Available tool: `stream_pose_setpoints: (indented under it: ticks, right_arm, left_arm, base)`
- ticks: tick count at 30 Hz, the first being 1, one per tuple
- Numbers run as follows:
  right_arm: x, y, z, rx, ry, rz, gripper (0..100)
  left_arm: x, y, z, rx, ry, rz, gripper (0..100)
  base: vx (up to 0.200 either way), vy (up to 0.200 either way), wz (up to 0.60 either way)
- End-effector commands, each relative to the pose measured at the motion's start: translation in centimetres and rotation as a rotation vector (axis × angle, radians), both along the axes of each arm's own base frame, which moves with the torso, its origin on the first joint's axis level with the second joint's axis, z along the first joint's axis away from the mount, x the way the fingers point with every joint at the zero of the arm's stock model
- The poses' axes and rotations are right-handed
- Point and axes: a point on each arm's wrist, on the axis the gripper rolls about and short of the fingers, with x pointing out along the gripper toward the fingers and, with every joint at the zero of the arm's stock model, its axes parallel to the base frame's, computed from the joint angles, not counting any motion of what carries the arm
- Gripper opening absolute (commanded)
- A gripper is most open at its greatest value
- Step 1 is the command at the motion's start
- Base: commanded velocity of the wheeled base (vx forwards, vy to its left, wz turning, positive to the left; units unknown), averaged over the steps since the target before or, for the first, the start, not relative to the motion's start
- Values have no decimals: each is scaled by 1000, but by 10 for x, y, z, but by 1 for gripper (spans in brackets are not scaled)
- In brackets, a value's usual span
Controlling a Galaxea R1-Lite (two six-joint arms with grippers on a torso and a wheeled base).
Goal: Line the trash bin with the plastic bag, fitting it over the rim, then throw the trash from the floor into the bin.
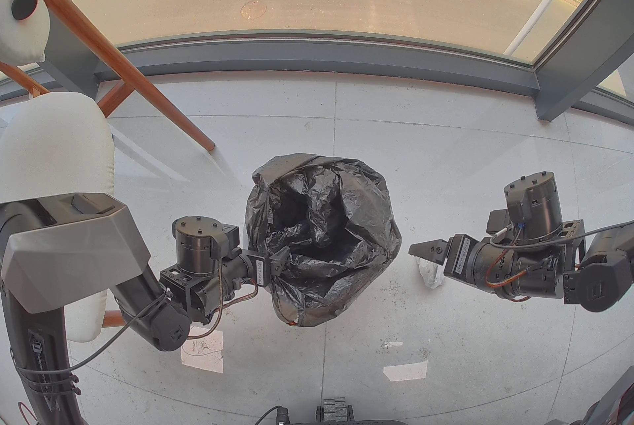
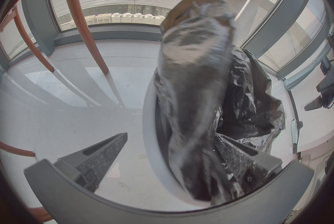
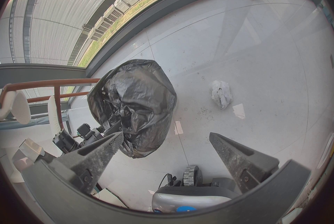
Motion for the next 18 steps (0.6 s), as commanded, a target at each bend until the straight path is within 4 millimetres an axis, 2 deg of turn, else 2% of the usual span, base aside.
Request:
stream_pose_setpoints:
  ticks: [1,10,14,18]
  right_arm:
    - [1,1,-1,-2,1,2,100]
    - [1,1,-1,-3,2,2,100]
    - [1,1,-1,-3,2,2,100]
    - [0,1,-1,-2,4,1,100]
  left_arm:
    - [-5,2,29,-20,-69,-5,100]
    - [-29,10,71,-17,-55,-25,100]
    - [-36,10,73,21,24,-34,100]
    - [-31,2,79,26,34,-48,100]
  base:
    - [0,0,0]
    - [0,0,0]
    - [0,0,0]
    - [0,0,0]
